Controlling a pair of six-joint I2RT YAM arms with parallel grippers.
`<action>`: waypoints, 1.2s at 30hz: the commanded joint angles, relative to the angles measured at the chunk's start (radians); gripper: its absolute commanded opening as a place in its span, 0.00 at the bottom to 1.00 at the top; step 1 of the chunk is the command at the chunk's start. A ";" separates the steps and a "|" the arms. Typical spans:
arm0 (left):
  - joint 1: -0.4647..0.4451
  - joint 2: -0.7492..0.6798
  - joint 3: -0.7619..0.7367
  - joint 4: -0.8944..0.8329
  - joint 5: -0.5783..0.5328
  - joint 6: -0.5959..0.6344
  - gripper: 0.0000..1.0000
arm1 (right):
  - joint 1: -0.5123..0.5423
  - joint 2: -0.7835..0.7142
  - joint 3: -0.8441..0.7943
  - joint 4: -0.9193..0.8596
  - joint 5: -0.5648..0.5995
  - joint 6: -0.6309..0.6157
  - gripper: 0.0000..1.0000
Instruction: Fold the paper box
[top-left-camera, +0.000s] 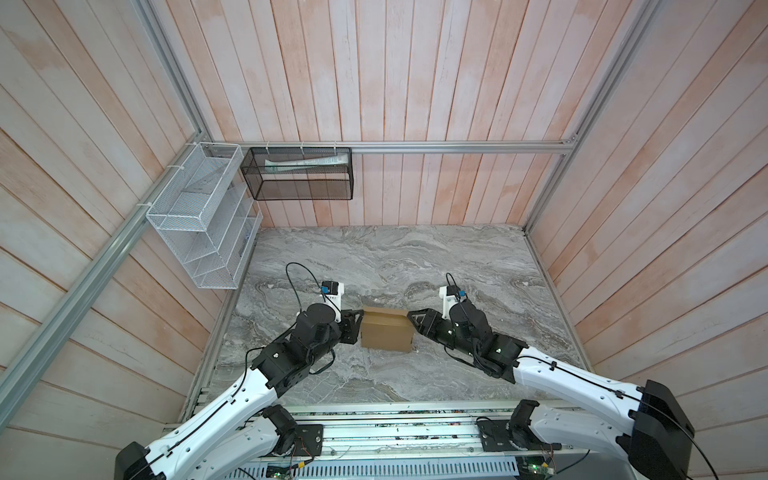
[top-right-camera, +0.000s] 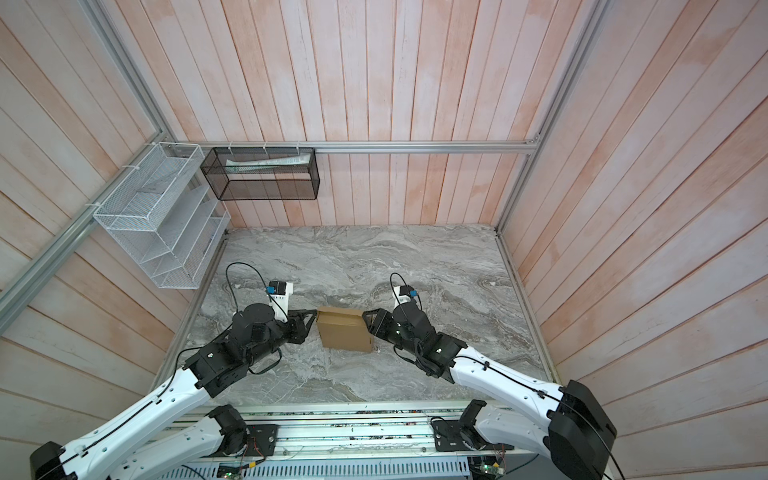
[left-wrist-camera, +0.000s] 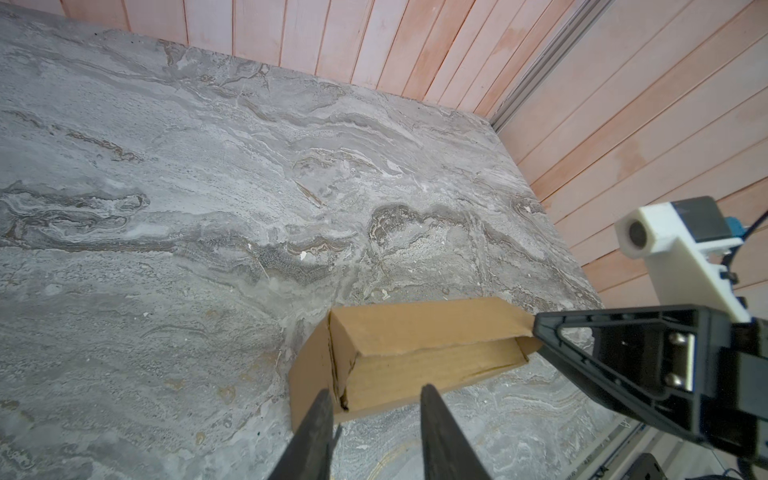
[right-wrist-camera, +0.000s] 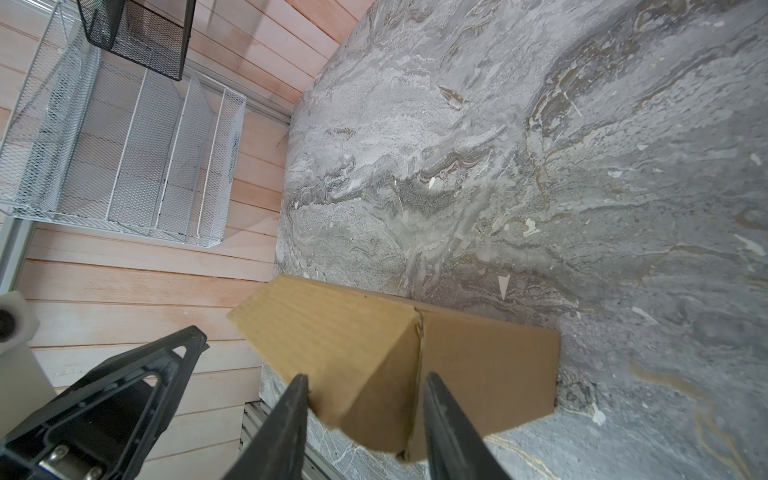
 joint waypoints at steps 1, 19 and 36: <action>0.037 0.005 0.018 0.053 0.090 -0.021 0.38 | 0.003 0.013 -0.006 -0.029 0.018 -0.015 0.45; 0.171 0.030 -0.080 0.193 0.341 -0.128 0.38 | 0.012 0.025 -0.015 -0.021 0.019 -0.013 0.37; 0.175 0.061 -0.113 0.243 0.366 -0.150 0.38 | 0.022 0.036 -0.006 -0.047 0.029 -0.019 0.30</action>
